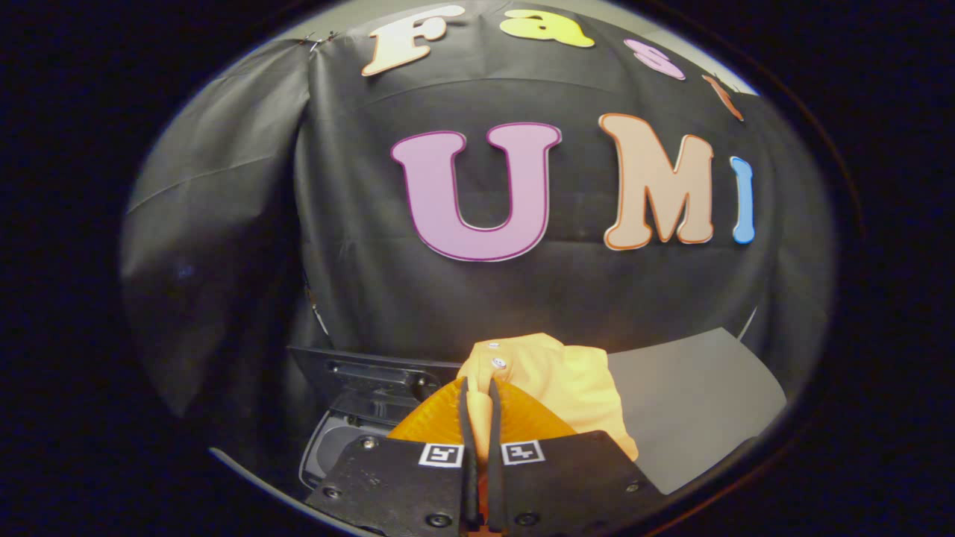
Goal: Put the clothes into the washing machine and then close the washing machine lid.
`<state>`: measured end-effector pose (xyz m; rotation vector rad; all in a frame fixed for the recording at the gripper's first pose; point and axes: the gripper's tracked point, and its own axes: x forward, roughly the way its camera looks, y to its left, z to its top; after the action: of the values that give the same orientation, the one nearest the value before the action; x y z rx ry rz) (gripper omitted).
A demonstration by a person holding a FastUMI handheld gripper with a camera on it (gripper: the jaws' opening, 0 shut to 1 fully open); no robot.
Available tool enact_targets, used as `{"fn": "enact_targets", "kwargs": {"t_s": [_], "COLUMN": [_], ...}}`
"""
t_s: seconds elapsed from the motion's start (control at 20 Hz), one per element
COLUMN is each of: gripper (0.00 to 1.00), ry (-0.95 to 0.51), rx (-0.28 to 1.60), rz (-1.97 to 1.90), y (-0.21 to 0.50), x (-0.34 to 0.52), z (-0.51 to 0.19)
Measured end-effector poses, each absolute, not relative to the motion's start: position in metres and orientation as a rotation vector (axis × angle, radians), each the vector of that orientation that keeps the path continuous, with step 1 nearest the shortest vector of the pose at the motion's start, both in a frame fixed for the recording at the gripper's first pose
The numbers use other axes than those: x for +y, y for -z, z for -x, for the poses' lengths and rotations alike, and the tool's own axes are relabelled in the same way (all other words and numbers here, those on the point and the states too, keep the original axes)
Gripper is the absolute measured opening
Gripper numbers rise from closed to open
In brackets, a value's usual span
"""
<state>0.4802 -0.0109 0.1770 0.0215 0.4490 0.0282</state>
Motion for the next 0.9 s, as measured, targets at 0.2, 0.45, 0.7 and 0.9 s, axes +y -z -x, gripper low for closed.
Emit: {"fn": "enact_targets", "kwargs": {"t_s": [0.2, 0.45, 0.7, 0.9], "gripper": [0.05, 0.05, 0.05, 0.05], "ry": [-0.082, -0.163, -0.257, -0.307], "rx": [0.47, 0.498, 0.527, 0.575], "rz": [-0.009, -0.015, -0.036, -0.079], "y": [-0.165, -0.148, -0.123, -0.093], "x": [0.027, 0.077, 0.127, 0.154], "z": [-0.487, -0.485, -0.487, -0.492]}}
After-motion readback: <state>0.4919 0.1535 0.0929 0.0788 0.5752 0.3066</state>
